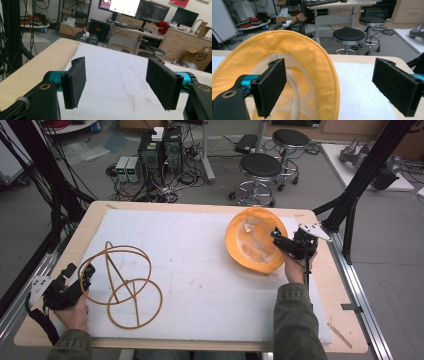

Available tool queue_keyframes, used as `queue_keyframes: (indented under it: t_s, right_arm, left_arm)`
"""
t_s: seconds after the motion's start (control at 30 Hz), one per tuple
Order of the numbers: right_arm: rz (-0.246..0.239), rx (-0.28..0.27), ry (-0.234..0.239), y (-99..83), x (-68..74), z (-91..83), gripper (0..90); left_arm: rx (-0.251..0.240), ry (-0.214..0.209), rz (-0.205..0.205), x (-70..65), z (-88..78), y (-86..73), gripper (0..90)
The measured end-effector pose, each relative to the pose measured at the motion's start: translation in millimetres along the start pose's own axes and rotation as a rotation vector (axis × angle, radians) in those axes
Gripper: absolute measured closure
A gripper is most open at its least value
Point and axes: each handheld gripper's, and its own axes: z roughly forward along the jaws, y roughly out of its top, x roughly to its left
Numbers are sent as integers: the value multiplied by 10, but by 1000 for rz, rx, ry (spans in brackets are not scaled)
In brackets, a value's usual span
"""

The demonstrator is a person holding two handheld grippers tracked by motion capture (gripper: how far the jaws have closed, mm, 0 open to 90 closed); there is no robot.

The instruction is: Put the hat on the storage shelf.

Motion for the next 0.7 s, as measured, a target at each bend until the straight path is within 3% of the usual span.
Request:
queue_keyframes:
  t_s: [0.23, 0.43, 0.53, 0.57, 0.63, 0.7]
  right_arm:
    - [45, 50, 17, -72, -109, 123, 110]
    - [57, 79, 34, -115, -132, 186, 113]
    - [57, 100, 59, -134, -130, 211, 167]
    - [34, 118, 62, -145, -104, 226, 207]
    - [13, 133, 40, -149, -73, 229, 265]
    - [25, 145, 38, -151, -65, 226, 334]
  left_arm:
    - [6, -7, 3, -5, 34, -10, 327]
    - [5, -7, 1, -8, 46, -12, 327]
    - [6, -9, 1, -7, 46, -11, 327]
    - [6, -11, -2, -4, 47, -8, 327]
    - [3, -12, -6, -2, 49, -8, 327]
    - [5, -12, -10, 3, 53, -5, 327]
